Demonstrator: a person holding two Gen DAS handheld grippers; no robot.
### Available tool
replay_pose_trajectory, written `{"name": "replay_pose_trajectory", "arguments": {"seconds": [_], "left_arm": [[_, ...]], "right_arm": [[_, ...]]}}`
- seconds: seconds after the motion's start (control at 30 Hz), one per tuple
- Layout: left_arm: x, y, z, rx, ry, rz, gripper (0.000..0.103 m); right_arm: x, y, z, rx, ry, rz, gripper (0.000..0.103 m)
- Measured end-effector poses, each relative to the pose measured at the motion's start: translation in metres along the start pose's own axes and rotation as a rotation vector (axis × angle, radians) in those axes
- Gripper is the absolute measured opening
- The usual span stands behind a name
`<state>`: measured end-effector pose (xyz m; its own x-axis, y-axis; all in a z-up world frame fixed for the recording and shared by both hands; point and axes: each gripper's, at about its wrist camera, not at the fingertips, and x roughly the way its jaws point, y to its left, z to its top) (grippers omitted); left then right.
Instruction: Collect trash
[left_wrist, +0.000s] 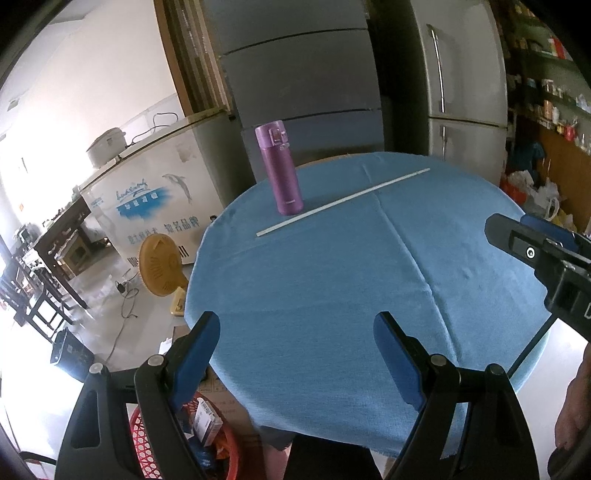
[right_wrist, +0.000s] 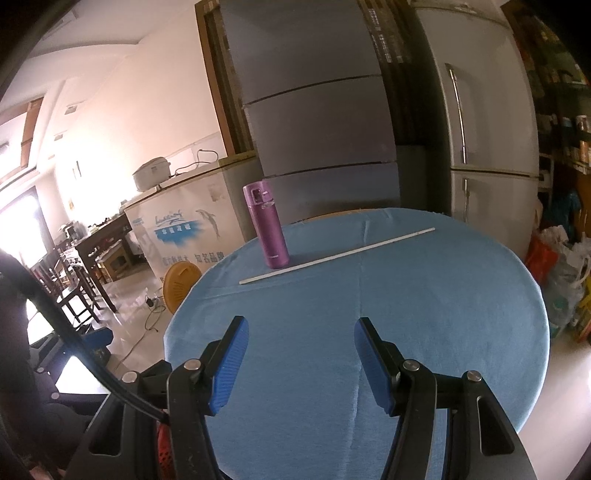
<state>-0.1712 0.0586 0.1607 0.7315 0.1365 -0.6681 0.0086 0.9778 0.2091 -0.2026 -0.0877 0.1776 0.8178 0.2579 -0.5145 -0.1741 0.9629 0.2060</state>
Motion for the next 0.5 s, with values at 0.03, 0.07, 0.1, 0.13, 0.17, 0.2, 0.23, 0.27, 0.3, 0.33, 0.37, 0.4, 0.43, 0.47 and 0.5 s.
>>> {"name": "replay_pose_trajectory", "arguments": {"seconds": [0.03, 0.07, 0.1, 0.13, 0.17, 0.2, 0.23, 0.27, 0.3, 0.33, 0.37, 0.4, 0.43, 0.47, 0.5], "left_arm": [[0.001, -0.002, 0.0, 0.005, 0.004, -0.001, 0.086], [0.003, -0.005, 0.001, 0.012, 0.009, -0.002, 0.086], [0.004, -0.007, 0.001, 0.018, 0.012, -0.004, 0.086], [0.006, -0.011, 0.002, 0.03, 0.015, -0.005, 0.086], [0.007, -0.016, 0.004, 0.043, 0.016, -0.004, 0.086], [0.008, -0.019, 0.004, 0.054, 0.018, -0.006, 0.086], [0.01, -0.024, 0.006, 0.067, 0.02, -0.008, 0.086], [0.011, -0.03, 0.008, 0.081, 0.022, -0.01, 0.086], [0.012, -0.034, 0.01, 0.091, 0.024, -0.011, 0.086], [0.013, -0.039, 0.011, 0.101, 0.025, -0.013, 0.086], [0.014, -0.044, 0.014, 0.112, 0.027, -0.016, 0.086], [0.014, -0.047, 0.015, 0.119, 0.027, -0.018, 0.086], [0.015, -0.053, 0.017, 0.129, 0.028, -0.021, 0.086], [0.016, -0.058, 0.019, 0.138, 0.029, -0.025, 0.086], [0.016, -0.062, 0.021, 0.147, 0.029, -0.028, 0.086]], "right_arm": [[0.001, -0.002, 0.0, 0.002, 0.002, -0.002, 0.064], [0.002, -0.004, 0.0, 0.004, 0.004, -0.005, 0.064], [0.002, -0.006, -0.001, 0.005, 0.004, -0.009, 0.064], [0.003, -0.01, -0.001, 0.008, 0.003, -0.017, 0.064], [0.003, -0.014, 0.0, 0.013, 0.001, -0.025, 0.064], [0.003, -0.019, 0.0, 0.02, -0.003, -0.034, 0.064], [0.003, -0.023, 0.001, 0.027, -0.006, -0.041, 0.064], [0.003, -0.029, 0.001, 0.037, -0.01, -0.049, 0.064], [0.002, -0.035, 0.002, 0.049, -0.012, -0.054, 0.064], [0.002, -0.043, 0.003, 0.068, -0.013, -0.06, 0.064], [0.002, -0.049, 0.004, 0.082, -0.013, -0.065, 0.064], [0.002, -0.055, 0.005, 0.097, -0.014, -0.071, 0.064], [0.002, -0.062, 0.006, 0.111, -0.014, -0.077, 0.064], [0.001, -0.066, 0.007, 0.121, -0.015, -0.08, 0.064], [0.0, -0.072, 0.008, 0.133, -0.016, -0.083, 0.064]]}}
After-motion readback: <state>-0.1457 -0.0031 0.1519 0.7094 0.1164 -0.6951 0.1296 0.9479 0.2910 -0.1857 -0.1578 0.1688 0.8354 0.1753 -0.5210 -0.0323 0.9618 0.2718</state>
